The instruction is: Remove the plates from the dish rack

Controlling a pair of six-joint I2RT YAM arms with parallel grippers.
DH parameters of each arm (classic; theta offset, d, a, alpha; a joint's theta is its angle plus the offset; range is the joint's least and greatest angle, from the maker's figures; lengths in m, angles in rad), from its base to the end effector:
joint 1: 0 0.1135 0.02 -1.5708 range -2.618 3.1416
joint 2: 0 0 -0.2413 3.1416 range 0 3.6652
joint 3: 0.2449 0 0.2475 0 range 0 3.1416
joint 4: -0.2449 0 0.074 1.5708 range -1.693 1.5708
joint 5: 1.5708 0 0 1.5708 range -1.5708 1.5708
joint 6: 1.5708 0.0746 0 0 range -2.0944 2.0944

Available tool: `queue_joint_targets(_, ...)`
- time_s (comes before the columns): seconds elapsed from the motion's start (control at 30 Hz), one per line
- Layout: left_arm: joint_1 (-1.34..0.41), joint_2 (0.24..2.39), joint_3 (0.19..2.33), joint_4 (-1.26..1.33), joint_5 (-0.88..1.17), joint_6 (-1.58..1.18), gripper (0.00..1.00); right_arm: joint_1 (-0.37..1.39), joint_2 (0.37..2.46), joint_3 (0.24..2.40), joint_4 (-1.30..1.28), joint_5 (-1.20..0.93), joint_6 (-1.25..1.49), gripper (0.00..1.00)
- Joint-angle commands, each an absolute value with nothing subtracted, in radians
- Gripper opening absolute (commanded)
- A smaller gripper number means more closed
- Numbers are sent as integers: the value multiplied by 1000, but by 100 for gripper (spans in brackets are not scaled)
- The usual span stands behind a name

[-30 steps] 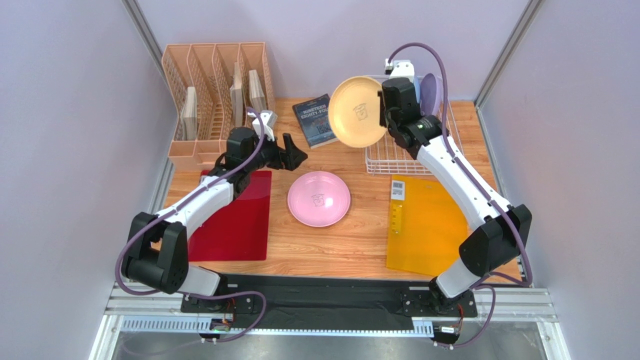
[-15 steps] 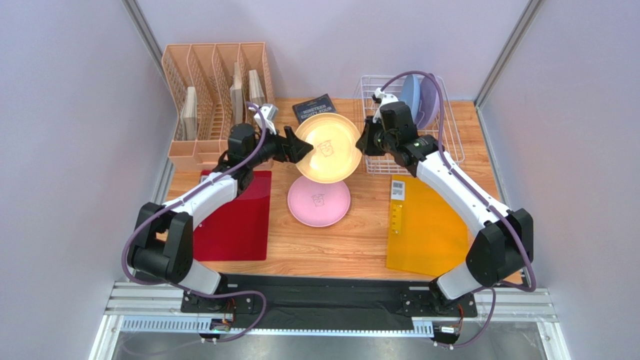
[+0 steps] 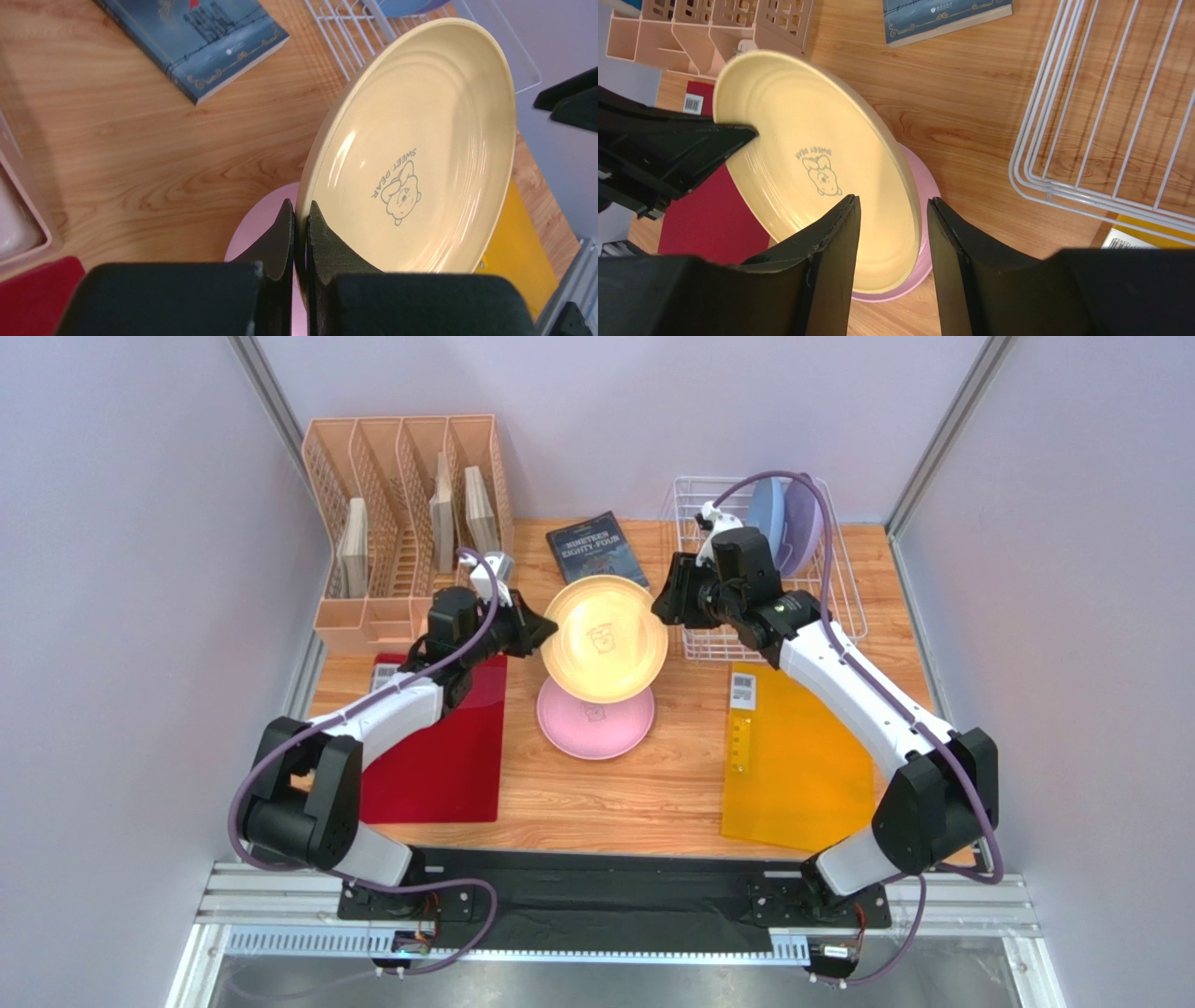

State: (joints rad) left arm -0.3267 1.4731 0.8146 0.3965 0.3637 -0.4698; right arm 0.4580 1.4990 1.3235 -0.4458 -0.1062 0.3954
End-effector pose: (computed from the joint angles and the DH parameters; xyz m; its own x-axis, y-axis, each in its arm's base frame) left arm 0.3342 -0.1413 0.2170 -0.5018 -0.2767 -0.8195 0.4466 0.7286 -0.5194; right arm 0.3284 0.1707 0.2851 -0.6809 0.0913 -0.7266 -0.2760 0.8870 0.3701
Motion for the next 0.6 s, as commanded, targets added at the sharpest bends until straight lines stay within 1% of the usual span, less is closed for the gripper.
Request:
queue_joint_targets(0.0, -331, 1413, 789, 374, 357, -433, 0, 453, 1505, 1403, -448, -32, 354, 46)
queue_joint_targets(0.1, -331, 1391, 772, 345, 368, -428, 0, 443, 1514, 1440, -483, 53, 322, 48)
queue_joint_targets(0.13, -331, 1384, 767, 315, 370, -433, 0, 439, 1516, 1448, -491, 101, 321, 54)
queue_joint_targets(0.2, -333, 1367, 764, 282, 365, -428, 0, 423, 1519, 1465, -495, 129, 302, 54)
queue_joint_targets(0.23, -333, 1364, 768, 237, 362, -423, 0, 417, 1520, 1474, -499, 155, 295, 57)
queue_joint_targets(0.27, -333, 1365, 770, 218, 353, -413, 0, 407, 1525, 1495, -506, 178, 287, 65)
queue_joint_targets(0.3, -333, 1368, 769, 204, 351, -405, 0, 402, 1538, 1509, -512, 196, 279, 66)
queue_joint_targets(0.33, -333, 1370, 762, 190, 350, -399, 0, 396, 1546, 1525, -517, 239, 273, 71)
queue_joint_targets(0.4, -333, 1382, 740, 208, 351, -402, 0, 385, 1580, 1574, -537, 282, 250, 74)
queue_joint_targets(0.43, -334, 1388, 715, 237, 351, -405, 0, 382, 1592, 1588, -540, 337, 244, 75)
queue_joint_targets(0.57, -339, 1437, 683, 270, 353, -420, 0, 356, 1652, 1650, -537, 436, 204, 77)
